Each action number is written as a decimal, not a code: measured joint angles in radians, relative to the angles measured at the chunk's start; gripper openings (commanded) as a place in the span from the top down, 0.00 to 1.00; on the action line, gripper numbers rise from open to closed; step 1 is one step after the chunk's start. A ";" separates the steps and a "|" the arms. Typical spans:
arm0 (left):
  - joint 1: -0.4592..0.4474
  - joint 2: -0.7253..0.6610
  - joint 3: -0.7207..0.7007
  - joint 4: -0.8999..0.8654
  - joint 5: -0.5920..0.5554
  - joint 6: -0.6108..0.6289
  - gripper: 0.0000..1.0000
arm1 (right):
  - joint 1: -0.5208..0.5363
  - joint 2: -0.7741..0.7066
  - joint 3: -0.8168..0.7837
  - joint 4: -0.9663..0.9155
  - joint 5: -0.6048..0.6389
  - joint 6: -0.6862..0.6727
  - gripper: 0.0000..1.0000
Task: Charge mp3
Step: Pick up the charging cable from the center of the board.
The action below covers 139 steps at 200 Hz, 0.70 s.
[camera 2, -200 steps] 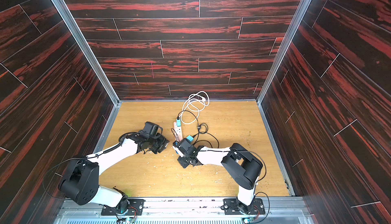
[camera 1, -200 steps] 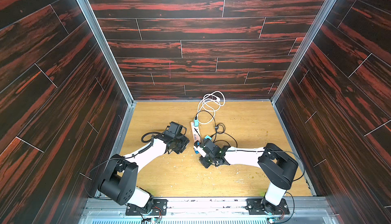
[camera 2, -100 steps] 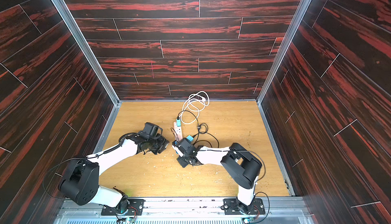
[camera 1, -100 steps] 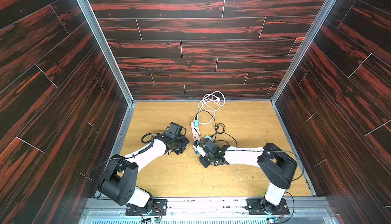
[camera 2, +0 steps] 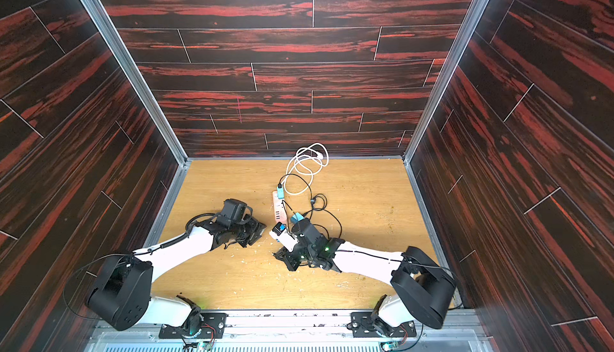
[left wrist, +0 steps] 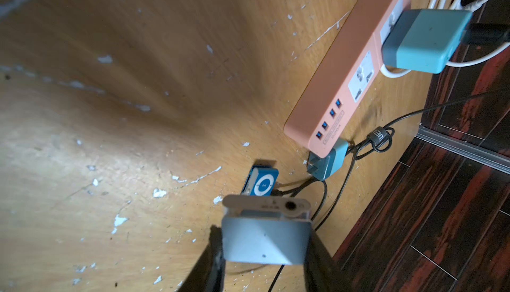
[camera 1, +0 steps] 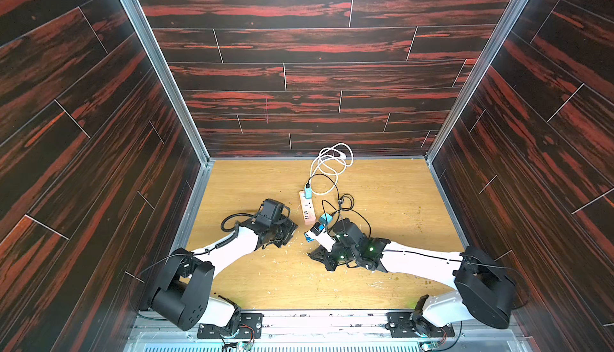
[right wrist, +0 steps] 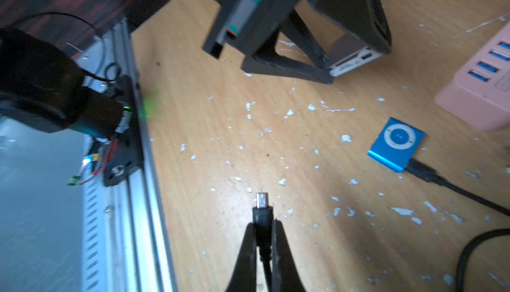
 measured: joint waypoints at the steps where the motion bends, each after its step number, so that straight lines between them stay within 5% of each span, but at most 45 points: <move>1: 0.000 -0.002 -0.002 0.001 0.000 0.000 1.00 | 0.000 -0.002 -0.001 0.001 -0.003 0.001 1.00; 139: 0.000 -0.268 -0.169 0.256 0.020 -0.007 1.00 | -0.068 -0.132 -0.169 0.275 -0.333 0.152 1.00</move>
